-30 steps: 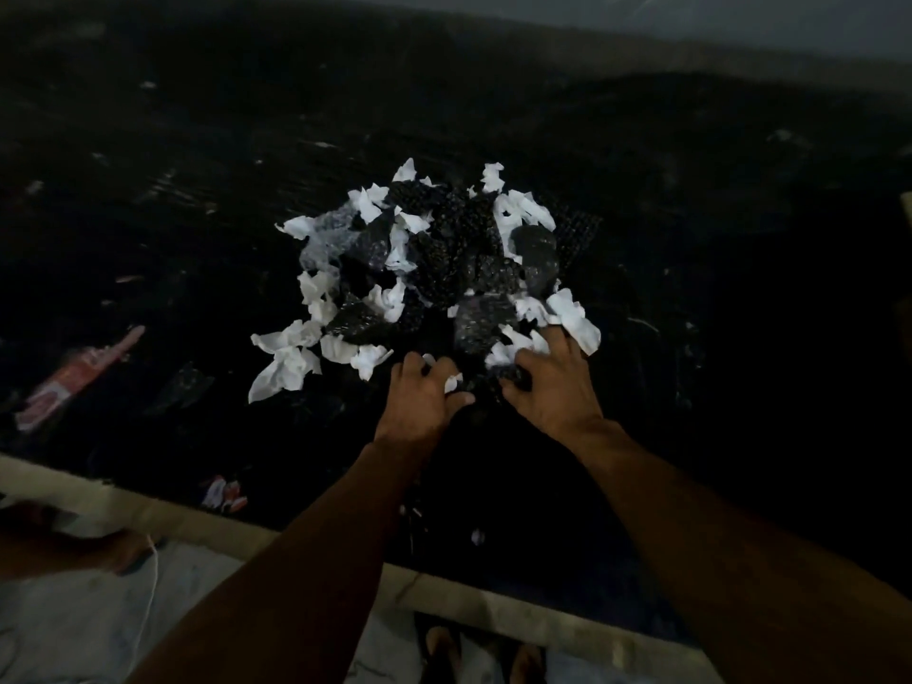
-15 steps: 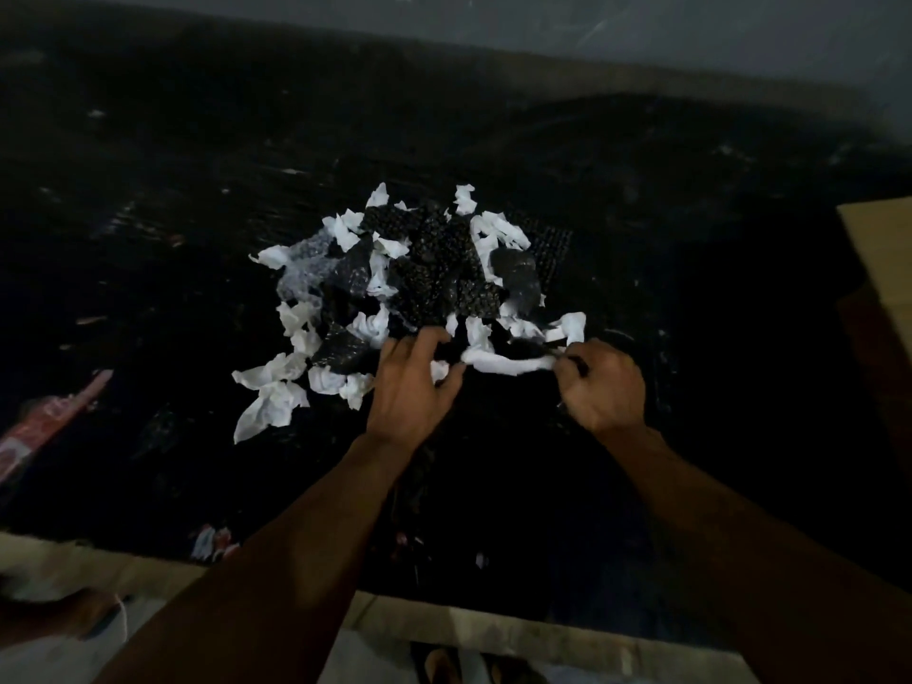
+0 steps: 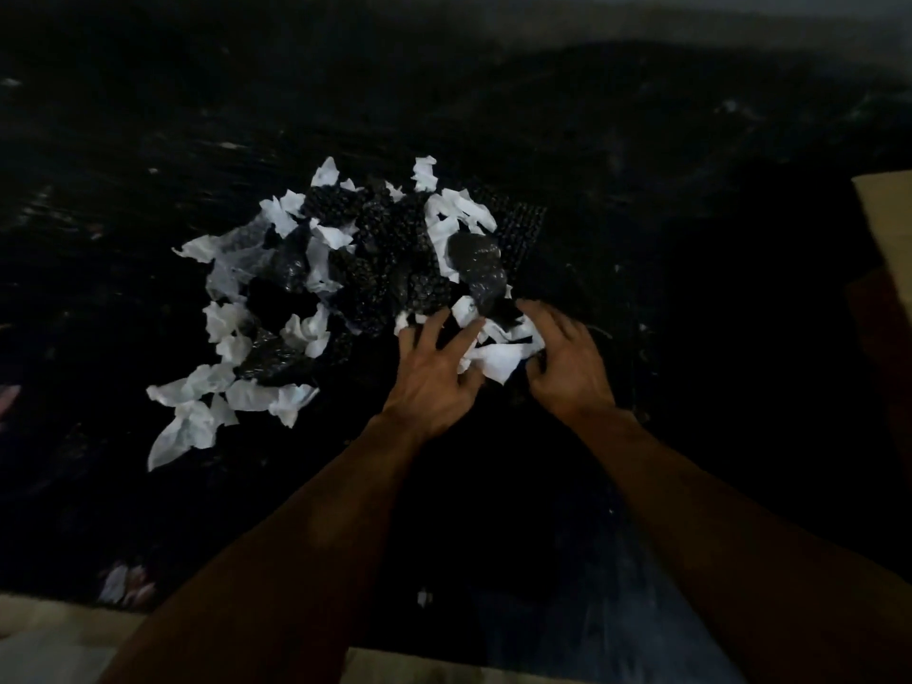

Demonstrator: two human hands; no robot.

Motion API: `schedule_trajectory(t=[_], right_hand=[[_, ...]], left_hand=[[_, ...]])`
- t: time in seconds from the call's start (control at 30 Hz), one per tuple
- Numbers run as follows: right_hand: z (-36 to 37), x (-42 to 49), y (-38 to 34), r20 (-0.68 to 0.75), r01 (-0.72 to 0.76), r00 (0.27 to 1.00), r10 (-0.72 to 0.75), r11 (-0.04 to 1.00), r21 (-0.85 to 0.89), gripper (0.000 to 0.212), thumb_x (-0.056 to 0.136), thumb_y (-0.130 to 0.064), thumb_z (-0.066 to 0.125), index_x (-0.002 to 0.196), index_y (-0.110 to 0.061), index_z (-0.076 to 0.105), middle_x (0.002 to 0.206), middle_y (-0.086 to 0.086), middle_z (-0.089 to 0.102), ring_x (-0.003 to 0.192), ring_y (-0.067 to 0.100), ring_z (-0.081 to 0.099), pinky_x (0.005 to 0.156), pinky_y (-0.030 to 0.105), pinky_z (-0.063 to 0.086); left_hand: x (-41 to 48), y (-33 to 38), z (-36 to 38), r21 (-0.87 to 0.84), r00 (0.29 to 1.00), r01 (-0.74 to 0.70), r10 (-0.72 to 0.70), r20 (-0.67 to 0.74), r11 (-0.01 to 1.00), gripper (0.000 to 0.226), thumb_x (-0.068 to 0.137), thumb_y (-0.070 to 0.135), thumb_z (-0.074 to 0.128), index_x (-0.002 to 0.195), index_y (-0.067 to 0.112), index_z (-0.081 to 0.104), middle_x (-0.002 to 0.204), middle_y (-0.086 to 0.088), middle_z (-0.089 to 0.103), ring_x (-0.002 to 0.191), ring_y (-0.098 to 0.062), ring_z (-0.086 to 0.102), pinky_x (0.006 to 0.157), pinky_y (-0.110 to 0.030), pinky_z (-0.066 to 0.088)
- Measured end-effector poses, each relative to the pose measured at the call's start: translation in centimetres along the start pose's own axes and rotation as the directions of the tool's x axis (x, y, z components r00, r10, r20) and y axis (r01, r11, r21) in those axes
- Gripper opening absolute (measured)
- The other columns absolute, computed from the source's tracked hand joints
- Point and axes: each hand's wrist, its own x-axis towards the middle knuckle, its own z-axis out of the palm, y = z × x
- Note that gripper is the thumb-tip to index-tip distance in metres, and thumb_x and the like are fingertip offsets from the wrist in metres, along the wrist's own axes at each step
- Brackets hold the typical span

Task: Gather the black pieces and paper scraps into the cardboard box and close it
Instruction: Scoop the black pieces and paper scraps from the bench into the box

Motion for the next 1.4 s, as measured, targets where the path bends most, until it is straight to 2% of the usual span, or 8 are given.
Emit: schedule_trajectory(t=[0.1,0.27,0.53,0.77,0.87,0.97,1.1,1.4], right_hand=[[0.7,-0.2,1.1,-0.04,0.031,0.999,-0.031,1.0,-0.001,0.052,0.079,-0.023,0.047,0.128,-0.012,0.059,0.128,0.012,0.06,0.118,0.031,0.052,0.108,0.032,0.029],[1.8,-0.7,1.7,-0.115,0.081,0.989,-0.089,0.994,-0.072,0.048,0.082,-0.059,0.059,0.111,-0.022,0.07,0.116,0.004,0.061,0.107,0.025,0.049,0.095,0.035,0.041],[2.2,0.4,0.6,-0.12,0.134,0.985,-0.125,0.989,0.069,0.014,0.07,-0.021,0.063,0.069,-0.009,0.055,0.083,0.008,0.056,0.081,0.029,0.05,0.068,0.026,0.034],[-0.2,-0.5,0.4,-0.053,-0.007,0.998,0.016,0.985,0.17,0.034,0.071,-0.008,0.069,0.103,-0.015,0.059,0.083,0.001,0.058,0.082,0.026,0.056,0.075,0.038,0.05],[-0.4,-0.4,0.2,0.065,-0.033,0.998,0.026,0.994,0.104,0.062,0.075,-0.013,0.065,0.134,-0.025,0.05,0.104,0.007,0.064,0.098,0.028,0.055,0.091,0.038,0.046],[0.4,-0.6,0.6,0.057,0.018,0.998,-0.017,1.0,-0.018,0.054,0.071,-0.034,0.05,0.118,-0.015,0.065,0.101,0.015,0.064,0.097,0.037,0.056,0.088,0.041,0.047],[1.8,-1.6,0.8,-0.126,0.002,0.992,-0.01,0.998,-0.064,0.043,0.074,-0.053,0.056,0.085,-0.013,0.068,0.094,0.014,0.057,0.088,0.034,0.051,0.077,0.039,0.045],[1.6,-2.2,0.9,-0.064,0.185,0.981,-0.184,0.983,0.015,0.034,0.067,-0.011,0.067,0.099,-0.014,0.061,0.115,0.004,0.063,0.09,0.032,0.055,0.08,0.041,0.05]], left_hand=[[-0.6,0.8,0.9,-0.063,0.988,0.105,-0.111,-0.105,0.993,0.047,0.08,0.062,0.054,0.116,0.033,0.064,0.131,-0.007,0.048,0.122,-0.034,0.04,0.107,-0.046,0.026],[-0.4,0.5,1.9,-0.145,0.947,-0.008,-0.04,-0.32,0.989,0.031,0.083,0.035,0.063,0.098,0.008,0.066,0.119,-0.02,0.055,0.108,-0.032,0.053,0.096,-0.041,0.045],[-0.9,1.3,1.8,-0.087,0.949,-0.037,0.007,-0.315,0.996,0.036,0.086,0.033,0.067,0.106,0.004,0.062,0.095,-0.008,0.064,0.085,-0.025,0.056,0.081,-0.035,0.045],[-2.7,0.6,0.5,-0.073,0.962,0.018,-0.037,-0.272,0.997,0.036,0.082,0.043,0.06,0.079,0.008,0.063,0.083,-0.01,0.056,0.075,-0.026,0.054,0.066,-0.04,0.052],[-3.0,1.2,-0.8,-0.179,0.969,0.132,-0.165,-0.182,0.975,0.039,0.083,0.039,0.064,0.104,0.006,0.056,0.106,-0.014,0.048,0.084,-0.027,0.057,0.07,-0.039,0.054],[-2.4,1.9,-1.2,-0.236,0.936,0.315,-0.342,-0.086,0.919,0.073,0.081,0.031,0.073,0.138,0.004,0.036,0.129,-0.017,0.043,0.109,-0.036,0.054,0.086,-0.042,0.048],[-2.8,2.0,-0.6,-0.097,0.937,0.271,-0.285,-0.202,0.958,0.03,0.081,0.03,0.071,0.101,0.01,0.062,0.096,-0.015,0.058,0.081,-0.04,0.062,0.064,-0.04,0.051],[-4.4,1.7,1.2,-0.07,0.91,0.043,-0.068,-0.409,0.997,0.018,0.081,0.02,0.059,0.071,0.004,0.058,0.087,-0.011,0.061,0.082,-0.023,0.051,0.072,-0.039,0.05]])
